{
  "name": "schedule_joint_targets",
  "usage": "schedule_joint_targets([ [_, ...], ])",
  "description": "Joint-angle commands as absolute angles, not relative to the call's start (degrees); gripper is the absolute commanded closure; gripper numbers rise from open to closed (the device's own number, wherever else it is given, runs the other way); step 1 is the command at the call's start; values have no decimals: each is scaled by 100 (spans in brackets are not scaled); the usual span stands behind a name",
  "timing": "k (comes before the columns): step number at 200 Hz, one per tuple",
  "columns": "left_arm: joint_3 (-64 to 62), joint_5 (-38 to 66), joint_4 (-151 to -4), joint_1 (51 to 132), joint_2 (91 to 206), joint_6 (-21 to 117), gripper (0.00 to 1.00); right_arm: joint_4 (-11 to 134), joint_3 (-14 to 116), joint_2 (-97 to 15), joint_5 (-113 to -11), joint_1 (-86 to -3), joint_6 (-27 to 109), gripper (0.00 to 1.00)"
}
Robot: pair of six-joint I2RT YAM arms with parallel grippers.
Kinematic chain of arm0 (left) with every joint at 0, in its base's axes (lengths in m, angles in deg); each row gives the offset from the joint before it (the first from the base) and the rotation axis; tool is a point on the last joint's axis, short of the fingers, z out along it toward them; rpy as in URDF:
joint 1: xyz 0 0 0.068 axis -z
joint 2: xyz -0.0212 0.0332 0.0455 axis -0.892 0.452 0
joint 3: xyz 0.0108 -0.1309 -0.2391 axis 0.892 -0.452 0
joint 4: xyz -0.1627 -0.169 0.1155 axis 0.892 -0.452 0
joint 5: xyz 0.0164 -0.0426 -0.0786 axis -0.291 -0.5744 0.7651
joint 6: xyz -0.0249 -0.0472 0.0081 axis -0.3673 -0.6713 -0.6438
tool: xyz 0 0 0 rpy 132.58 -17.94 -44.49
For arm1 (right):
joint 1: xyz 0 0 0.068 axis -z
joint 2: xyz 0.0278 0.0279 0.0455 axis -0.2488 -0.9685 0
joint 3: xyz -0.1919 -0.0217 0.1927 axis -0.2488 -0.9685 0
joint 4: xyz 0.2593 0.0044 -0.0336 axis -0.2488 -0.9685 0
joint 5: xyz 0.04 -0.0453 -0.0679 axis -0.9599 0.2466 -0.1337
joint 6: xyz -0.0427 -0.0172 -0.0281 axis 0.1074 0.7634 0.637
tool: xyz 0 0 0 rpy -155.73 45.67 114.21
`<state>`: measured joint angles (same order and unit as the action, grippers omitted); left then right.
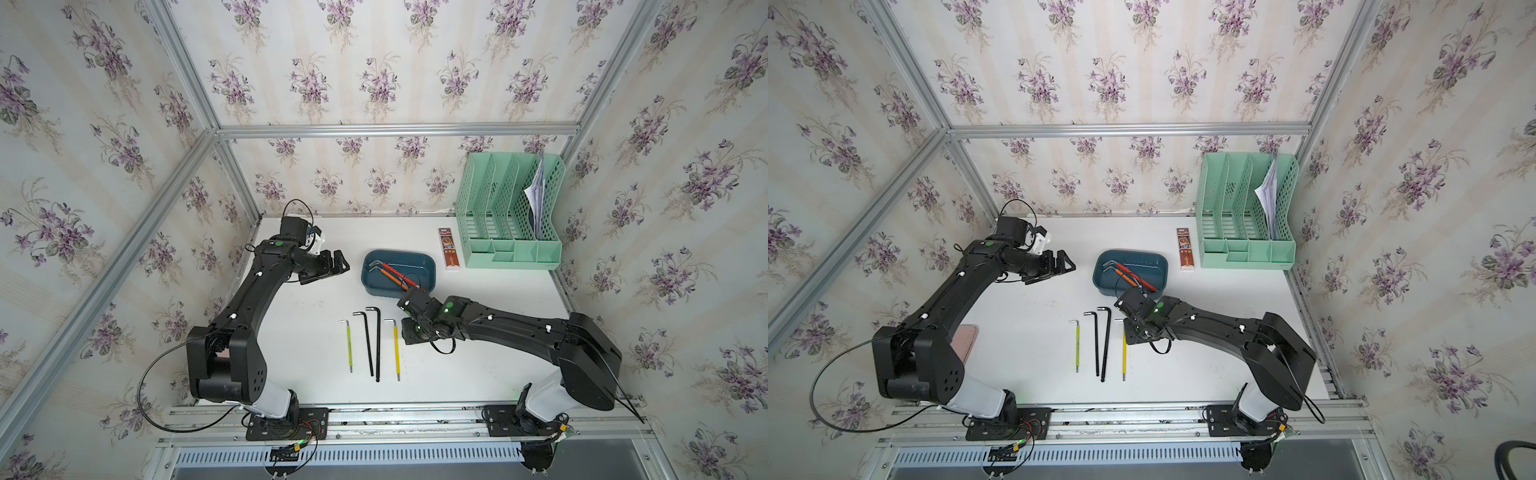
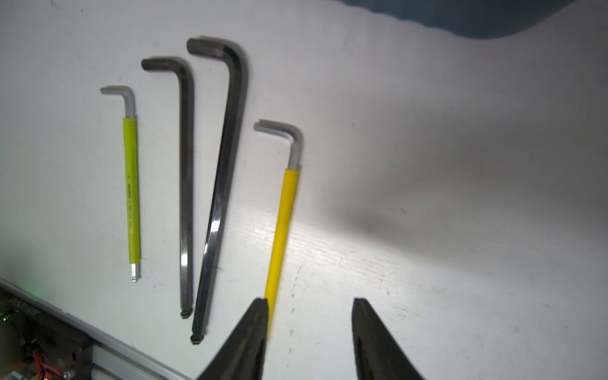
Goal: Put the hex key on the desktop into the storage box
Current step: Pick up the Allen key from the center of the board.
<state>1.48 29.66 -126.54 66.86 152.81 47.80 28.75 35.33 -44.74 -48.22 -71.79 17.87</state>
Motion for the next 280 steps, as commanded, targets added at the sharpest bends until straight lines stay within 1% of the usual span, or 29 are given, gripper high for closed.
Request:
schedule_joint_targets([
  [1,203,2916,-12729,6681,15274,4850,1,2502,3820,-4722,-4903,-7221,1837,53],
  [26,203,2916,-12742,6675,15273,4850,1,2248,4173,-5058,-4898,-7326,1850,54],
  [56,205,2908,-12756,6673,15230,4849,1,1746,4538,-5495,-4548,-7447,1797,56],
  [87,200,2894,-12755,6673,15203,4850,1,1948,4546,-5616,-4809,-7548,1815,58],
  [180,199,2882,-12755,6673,15195,4844,1,1997,4670,-6008,-4999,-7661,1815,57],
  [211,211,2864,-12776,6673,15195,4849,1,1693,4972,-6280,-4711,-7767,1753,58],
  [240,204,2795,-12775,6673,15168,4853,1,1671,5061,-6540,-4684,-7843,1703,58],
  [257,201,2776,-12779,6673,15168,4855,1,1741,4920,-6613,-4677,-7846,1667,60],
  [280,207,2784,-12786,6673,15164,4855,1,1897,4635,-6598,-4682,-7842,1624,65],
])
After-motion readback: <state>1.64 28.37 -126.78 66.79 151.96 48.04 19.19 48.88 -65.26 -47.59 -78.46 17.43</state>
